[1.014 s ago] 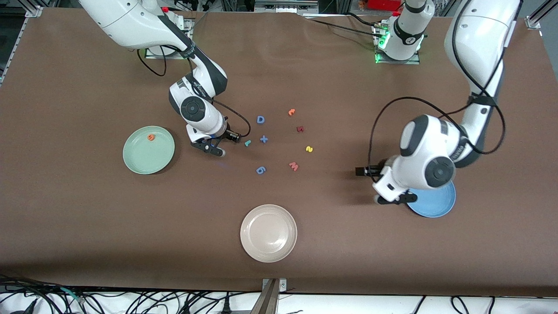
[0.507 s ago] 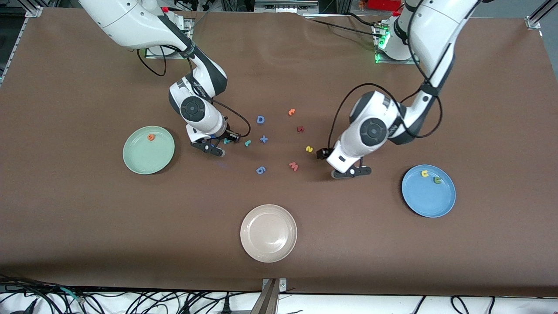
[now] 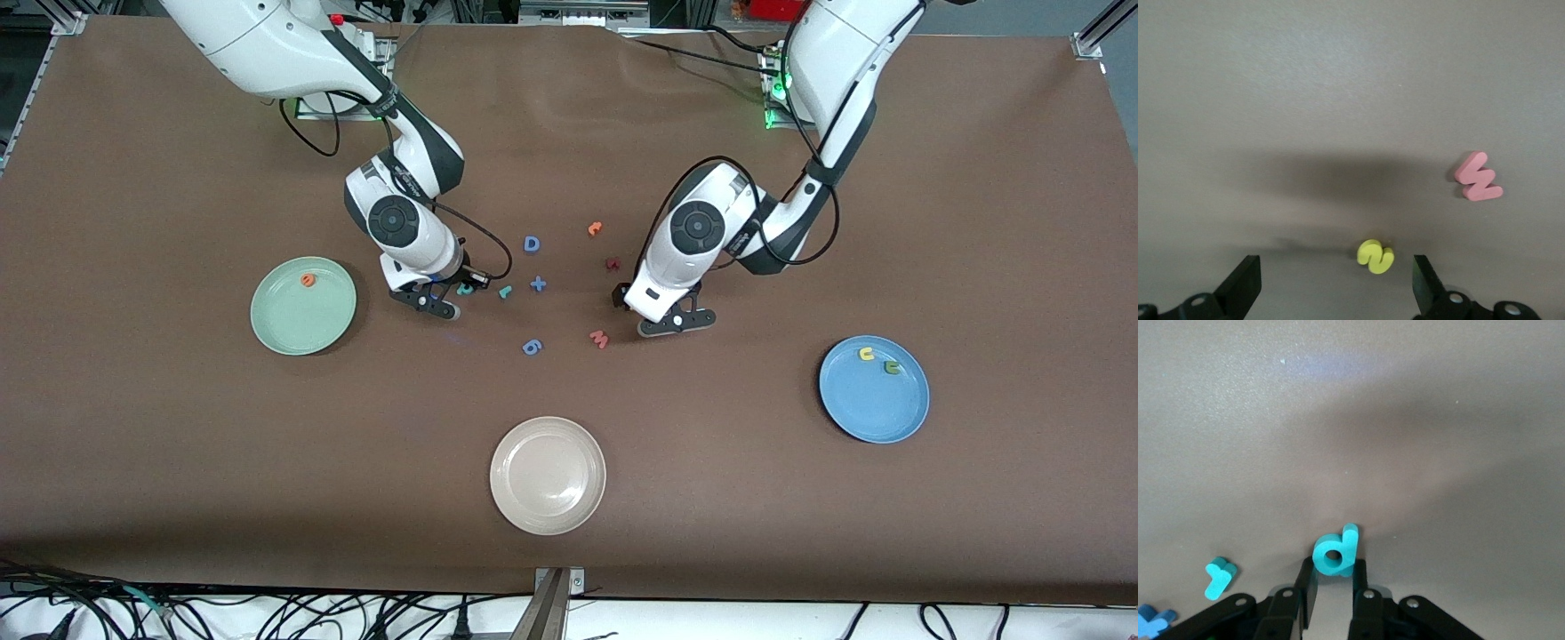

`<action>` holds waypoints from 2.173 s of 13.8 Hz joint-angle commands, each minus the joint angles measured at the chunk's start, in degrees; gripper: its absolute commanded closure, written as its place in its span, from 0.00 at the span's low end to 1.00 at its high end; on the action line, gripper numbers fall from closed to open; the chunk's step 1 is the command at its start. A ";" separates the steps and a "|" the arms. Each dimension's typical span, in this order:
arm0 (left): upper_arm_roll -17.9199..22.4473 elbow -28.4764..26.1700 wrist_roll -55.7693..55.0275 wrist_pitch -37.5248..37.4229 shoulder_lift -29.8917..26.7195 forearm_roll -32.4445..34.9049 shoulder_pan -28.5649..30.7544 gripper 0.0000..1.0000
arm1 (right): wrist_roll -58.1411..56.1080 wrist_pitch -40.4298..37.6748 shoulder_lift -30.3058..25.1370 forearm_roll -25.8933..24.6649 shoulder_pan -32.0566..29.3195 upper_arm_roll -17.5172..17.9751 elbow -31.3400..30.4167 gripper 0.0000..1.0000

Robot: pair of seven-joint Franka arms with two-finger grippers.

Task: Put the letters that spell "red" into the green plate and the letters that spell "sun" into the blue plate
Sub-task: 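Place the teal letter on the green plate while the left gripper reaches yellow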

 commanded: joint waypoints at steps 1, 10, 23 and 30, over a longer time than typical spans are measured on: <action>0.49 -0.04 -3.94 3.54 2.36 3.57 -1.06 0.00 | 0.87 0.48 1.44 -1.42 0.36 -0.43 0.36 0.95; 0.49 0.05 -6.67 3.55 3.24 4.55 -2.64 0.20 | -0.70 -10.82 -3.39 -1.34 0.19 -0.43 4.83 0.95; 0.93 0.66 -9.84 3.55 3.60 4.55 -3.96 0.46 | -41.48 -23.36 -10.78 1.99 -0.60 -24.68 -0.15 0.95; 1.01 2.15 -10.19 3.55 4.56 4.55 -3.96 0.62 | -42.46 -21.58 -9.55 8.42 -0.60 -24.78 -1.66 0.90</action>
